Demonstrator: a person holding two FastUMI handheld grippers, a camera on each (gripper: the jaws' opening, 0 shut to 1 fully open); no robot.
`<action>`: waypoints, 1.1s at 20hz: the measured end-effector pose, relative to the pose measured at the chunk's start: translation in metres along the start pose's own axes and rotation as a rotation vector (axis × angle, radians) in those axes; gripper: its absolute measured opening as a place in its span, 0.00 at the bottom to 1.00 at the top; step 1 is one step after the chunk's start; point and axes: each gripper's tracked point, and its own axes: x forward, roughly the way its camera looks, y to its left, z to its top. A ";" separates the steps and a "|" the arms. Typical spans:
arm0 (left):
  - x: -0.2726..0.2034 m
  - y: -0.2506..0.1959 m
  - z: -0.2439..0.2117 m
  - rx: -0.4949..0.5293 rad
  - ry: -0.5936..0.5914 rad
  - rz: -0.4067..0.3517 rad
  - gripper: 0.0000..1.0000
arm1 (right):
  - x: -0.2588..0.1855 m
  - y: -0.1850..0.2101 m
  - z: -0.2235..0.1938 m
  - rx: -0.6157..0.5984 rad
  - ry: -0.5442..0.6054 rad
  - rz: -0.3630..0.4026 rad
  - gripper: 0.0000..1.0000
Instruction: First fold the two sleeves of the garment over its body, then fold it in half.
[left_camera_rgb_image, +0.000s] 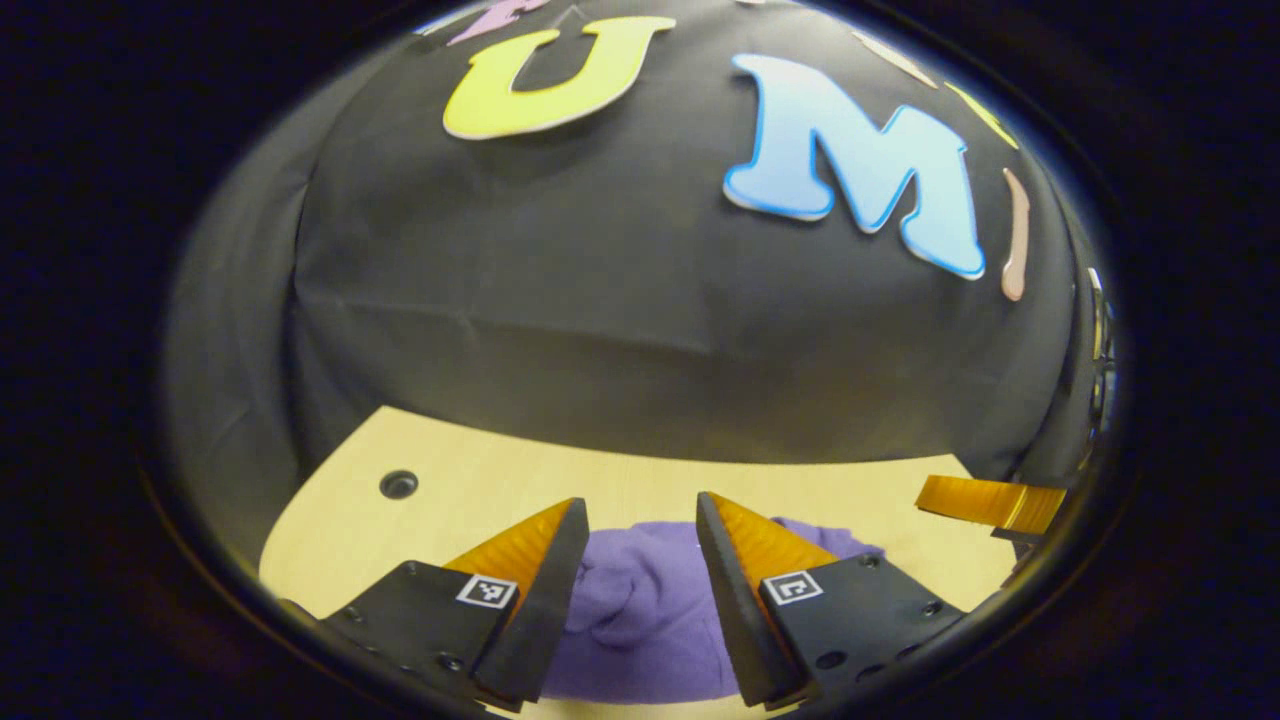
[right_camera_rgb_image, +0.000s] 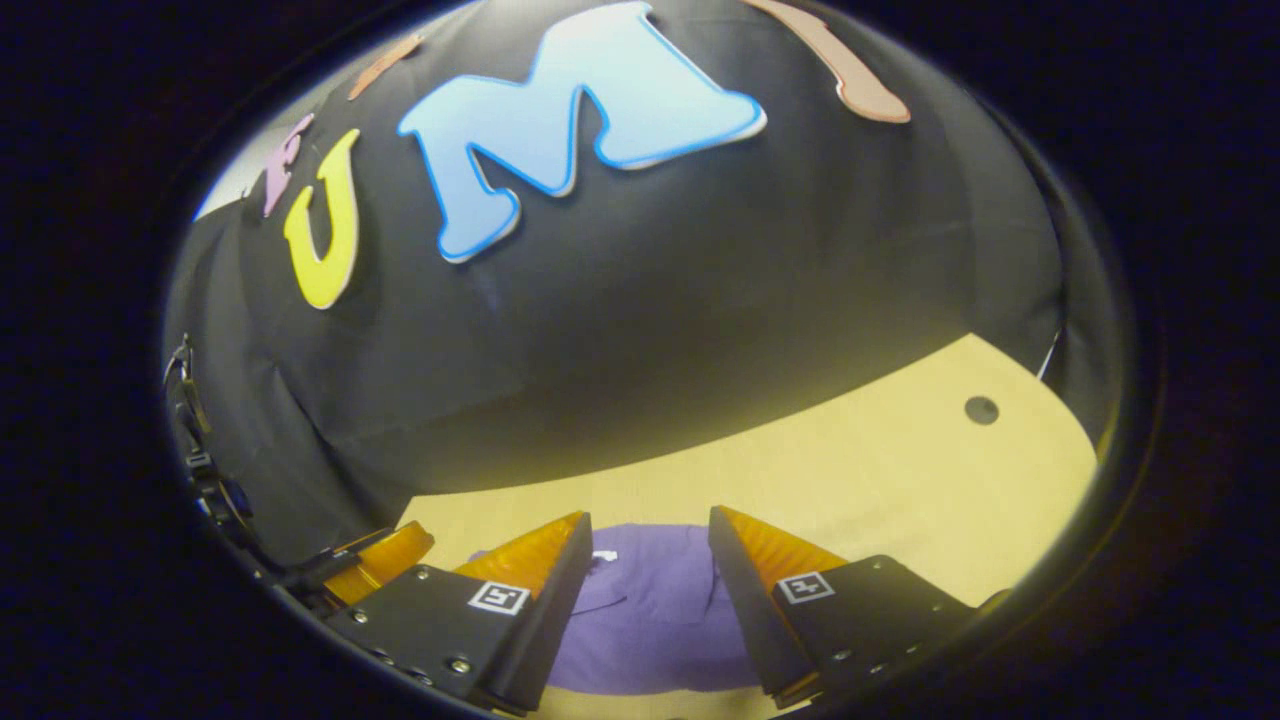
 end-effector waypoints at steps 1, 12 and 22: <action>-0.017 -0.007 0.014 0.012 -0.026 -0.008 0.75 | -0.018 0.006 0.010 -0.014 -0.025 0.006 0.75; -0.221 -0.081 0.110 0.144 -0.296 -0.115 0.73 | -0.218 0.043 0.083 -0.108 -0.279 0.045 0.74; -0.327 -0.082 0.116 0.142 -0.361 -0.064 0.73 | -0.311 0.065 0.066 -0.195 -0.377 0.061 0.74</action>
